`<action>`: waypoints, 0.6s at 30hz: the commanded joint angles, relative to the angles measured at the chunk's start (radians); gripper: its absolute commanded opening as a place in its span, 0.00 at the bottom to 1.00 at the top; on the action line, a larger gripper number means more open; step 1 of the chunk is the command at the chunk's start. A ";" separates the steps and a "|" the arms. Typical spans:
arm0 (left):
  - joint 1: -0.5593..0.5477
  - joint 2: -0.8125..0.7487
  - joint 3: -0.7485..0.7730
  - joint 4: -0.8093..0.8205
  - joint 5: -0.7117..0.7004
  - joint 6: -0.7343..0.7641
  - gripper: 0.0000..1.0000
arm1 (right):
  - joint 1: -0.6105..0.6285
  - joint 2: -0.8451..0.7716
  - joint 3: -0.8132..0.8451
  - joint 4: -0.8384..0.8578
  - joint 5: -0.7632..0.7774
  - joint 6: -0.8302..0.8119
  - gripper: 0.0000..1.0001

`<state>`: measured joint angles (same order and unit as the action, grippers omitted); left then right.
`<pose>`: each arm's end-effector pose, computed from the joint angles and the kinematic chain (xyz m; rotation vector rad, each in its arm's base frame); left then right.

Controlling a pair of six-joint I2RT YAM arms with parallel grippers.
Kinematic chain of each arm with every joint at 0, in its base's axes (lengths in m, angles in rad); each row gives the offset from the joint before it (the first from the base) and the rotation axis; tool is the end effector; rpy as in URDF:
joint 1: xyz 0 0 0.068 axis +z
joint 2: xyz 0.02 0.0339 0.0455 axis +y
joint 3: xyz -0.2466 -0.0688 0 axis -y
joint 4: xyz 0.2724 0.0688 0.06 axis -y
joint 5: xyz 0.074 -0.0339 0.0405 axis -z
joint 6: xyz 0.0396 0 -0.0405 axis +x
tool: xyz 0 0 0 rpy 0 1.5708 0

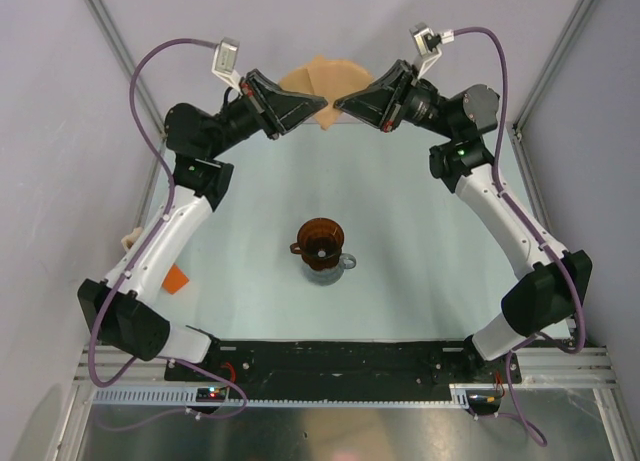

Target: Place the coffee filter in the dripper

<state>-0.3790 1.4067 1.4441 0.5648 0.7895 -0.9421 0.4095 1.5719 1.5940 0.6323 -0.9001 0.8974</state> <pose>0.2996 -0.1496 0.4846 0.4943 1.2086 -1.5307 0.3266 0.1756 0.4861 -0.6758 1.1505 1.5405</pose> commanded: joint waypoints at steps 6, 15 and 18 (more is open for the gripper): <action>-0.008 -0.014 0.019 0.036 0.032 0.029 0.00 | -0.047 -0.037 0.062 0.027 0.007 -0.008 0.09; -0.005 -0.020 0.022 -0.012 0.065 0.087 0.18 | -0.064 -0.042 0.046 0.030 -0.015 -0.010 0.00; 0.023 -0.056 0.021 -0.112 0.076 0.167 0.57 | -0.086 -0.053 0.024 0.031 -0.052 -0.032 0.00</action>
<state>-0.3809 1.4059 1.4441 0.5426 0.8257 -0.8742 0.3557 1.5692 1.6070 0.6292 -0.9207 0.8940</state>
